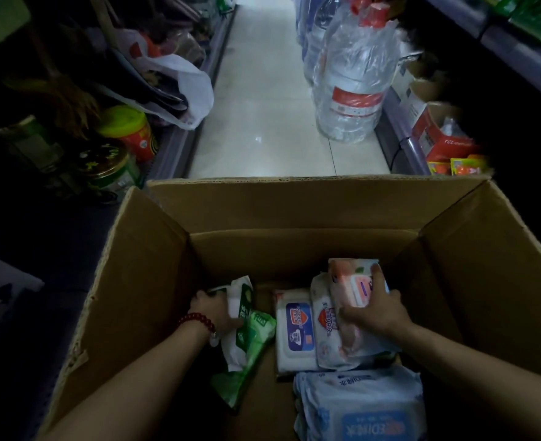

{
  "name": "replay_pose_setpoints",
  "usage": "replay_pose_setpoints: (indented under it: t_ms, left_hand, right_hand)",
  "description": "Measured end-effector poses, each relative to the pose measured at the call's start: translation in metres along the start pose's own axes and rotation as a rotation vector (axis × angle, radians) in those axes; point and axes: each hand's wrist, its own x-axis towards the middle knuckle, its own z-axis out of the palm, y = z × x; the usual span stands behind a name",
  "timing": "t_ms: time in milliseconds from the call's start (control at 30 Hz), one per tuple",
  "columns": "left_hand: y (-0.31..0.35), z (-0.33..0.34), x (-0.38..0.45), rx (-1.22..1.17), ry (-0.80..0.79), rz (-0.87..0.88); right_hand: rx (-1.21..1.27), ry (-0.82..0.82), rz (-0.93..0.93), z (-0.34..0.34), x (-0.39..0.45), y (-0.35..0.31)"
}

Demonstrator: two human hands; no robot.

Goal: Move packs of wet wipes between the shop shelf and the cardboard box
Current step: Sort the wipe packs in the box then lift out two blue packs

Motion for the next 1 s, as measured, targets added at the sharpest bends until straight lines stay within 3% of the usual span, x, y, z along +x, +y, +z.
replay_pose_setpoints:
  t_ms: [67,133,333,467,667,867,1000]
  left_hand:
    - [0.001,0.019,0.003,-0.012,-0.111,0.010]
    - [0.004,0.035,0.002,-0.084,-0.107,0.002]
    - [0.007,0.055,-0.007,-0.208,0.165,0.033]
    - [0.006,0.047,-0.006,-0.459,0.399,-0.092]
    - [0.002,0.050,-0.004,-0.453,0.341,-0.202]
    - [0.006,0.063,0.003,-0.534,0.231,-0.165]
    - [0.002,0.057,0.011,-0.655,0.323,-0.234]
  right_hand:
    - [-0.004,-0.007,0.006,-0.001,0.002,0.000]
    - [-0.016,-0.011,0.021,-0.001,0.004,0.000]
    - [-0.077,0.007,0.048,0.005,0.003,-0.005]
    - [-0.084,0.007,0.061,0.006,0.003,-0.006]
    - [-0.070,-0.005,0.075,0.004,0.005,-0.007]
    - [-0.058,-0.003,0.056,0.005,0.002,-0.005]
    - [-0.104,0.011,0.034,0.006,-0.001,-0.007]
